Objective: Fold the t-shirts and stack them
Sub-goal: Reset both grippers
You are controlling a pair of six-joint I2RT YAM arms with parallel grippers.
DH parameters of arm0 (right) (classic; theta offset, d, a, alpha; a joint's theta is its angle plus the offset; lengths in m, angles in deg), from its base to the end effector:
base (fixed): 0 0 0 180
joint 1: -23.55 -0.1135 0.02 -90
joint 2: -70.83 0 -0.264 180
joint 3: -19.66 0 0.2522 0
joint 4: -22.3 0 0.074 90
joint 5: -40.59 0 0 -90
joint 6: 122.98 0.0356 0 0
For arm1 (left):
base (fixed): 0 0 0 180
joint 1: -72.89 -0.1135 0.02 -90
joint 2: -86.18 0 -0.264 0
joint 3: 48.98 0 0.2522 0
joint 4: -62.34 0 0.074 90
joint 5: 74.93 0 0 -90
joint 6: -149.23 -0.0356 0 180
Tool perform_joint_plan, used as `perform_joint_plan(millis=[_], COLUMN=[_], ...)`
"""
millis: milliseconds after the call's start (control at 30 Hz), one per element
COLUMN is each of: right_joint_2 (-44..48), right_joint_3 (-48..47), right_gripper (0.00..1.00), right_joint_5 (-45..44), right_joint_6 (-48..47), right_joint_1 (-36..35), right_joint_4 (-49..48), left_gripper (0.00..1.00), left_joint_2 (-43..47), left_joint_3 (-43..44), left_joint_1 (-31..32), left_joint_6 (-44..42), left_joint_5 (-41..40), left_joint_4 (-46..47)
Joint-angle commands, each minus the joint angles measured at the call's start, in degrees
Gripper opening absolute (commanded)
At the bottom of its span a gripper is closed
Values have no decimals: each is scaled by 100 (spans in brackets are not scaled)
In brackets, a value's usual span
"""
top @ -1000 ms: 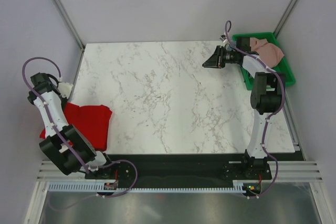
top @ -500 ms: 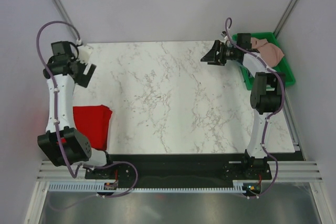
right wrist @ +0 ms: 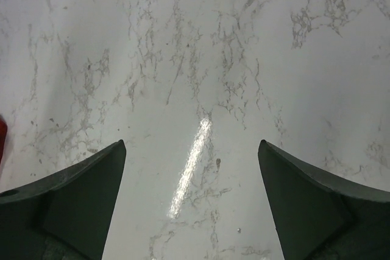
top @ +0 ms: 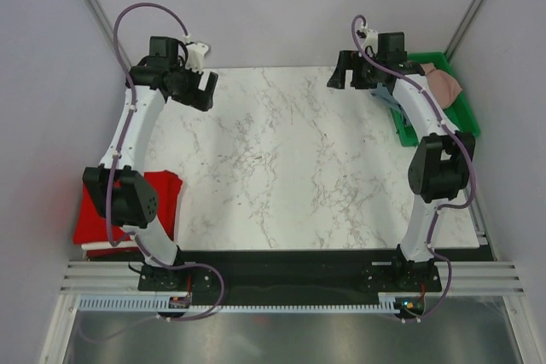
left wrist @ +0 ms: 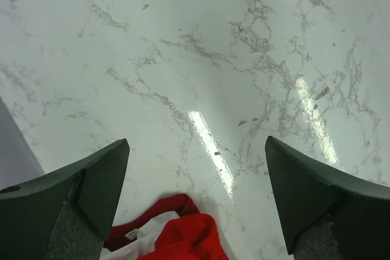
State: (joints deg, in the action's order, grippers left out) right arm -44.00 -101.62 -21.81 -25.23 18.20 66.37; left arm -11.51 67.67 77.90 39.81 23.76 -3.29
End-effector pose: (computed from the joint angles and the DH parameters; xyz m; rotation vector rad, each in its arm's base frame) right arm 0.4615 0.0598 0.3170 -0.2200 2.2082 0.6612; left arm 0.3669 -0.0376 0.3776 0.5721 2.3041 -0.0607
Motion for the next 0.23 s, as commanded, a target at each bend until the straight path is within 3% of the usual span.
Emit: perform_joint_plan(millis=[0,200], right_joint_2=[250,408], right_joint_3=[275,188], right_gripper=[98,98], right_joint_5=[-852,-747], right_joint_6=[-10,-220], right_joint_1=[-2,-89], right_joint_4=[353,388], left_gripper=[100,100], left_joint_2=[-258,-514], left_joint_3=[450,828], left_joint_1=[-9,17], left_joint_6=[834,1160], left_joint_5=[528,897], left_joint_4=[46,152])
